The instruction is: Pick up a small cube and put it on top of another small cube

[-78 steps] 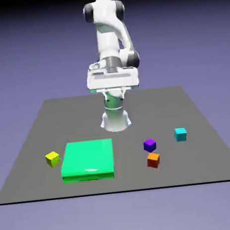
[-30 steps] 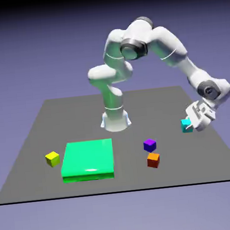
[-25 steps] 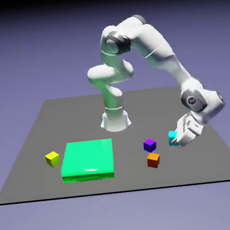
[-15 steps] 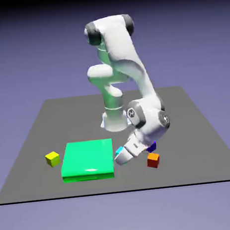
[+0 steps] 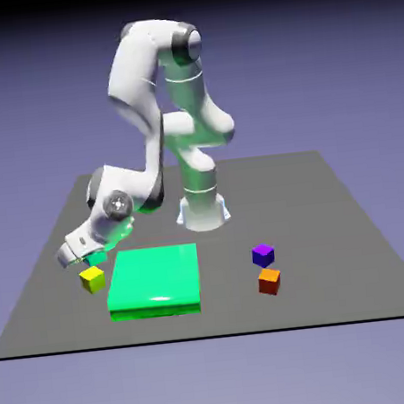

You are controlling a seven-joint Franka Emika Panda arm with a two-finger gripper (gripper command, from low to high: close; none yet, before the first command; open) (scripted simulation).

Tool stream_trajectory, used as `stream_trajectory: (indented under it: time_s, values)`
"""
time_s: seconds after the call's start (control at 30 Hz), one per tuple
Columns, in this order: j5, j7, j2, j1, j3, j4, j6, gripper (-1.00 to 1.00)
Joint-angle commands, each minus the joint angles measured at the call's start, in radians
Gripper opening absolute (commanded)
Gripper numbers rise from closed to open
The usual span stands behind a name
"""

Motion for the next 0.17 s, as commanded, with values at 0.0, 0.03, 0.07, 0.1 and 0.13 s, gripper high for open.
stream_trajectory:
  time_s: [0.0, 0.03, 0.07, 0.1, 0.13]
  values:
    - [-0.019, 0.015, 0.024, -0.008, -0.007, -0.001, 0.027, -1.0]
    - [-0.019, 0.015, 0.024, -0.008, -0.007, -0.001, 0.027, 1.0]
    - [-0.019, 0.015, 0.024, -0.008, -0.007, -0.001, 0.027, 1.0]
    - [0.005, -0.005, -0.012, 0.004, 0.004, 0.0, -0.012, 1.0]
    - [0.03, -0.024, -0.048, 0.017, 0.014, 0.002, -0.052, 1.0]
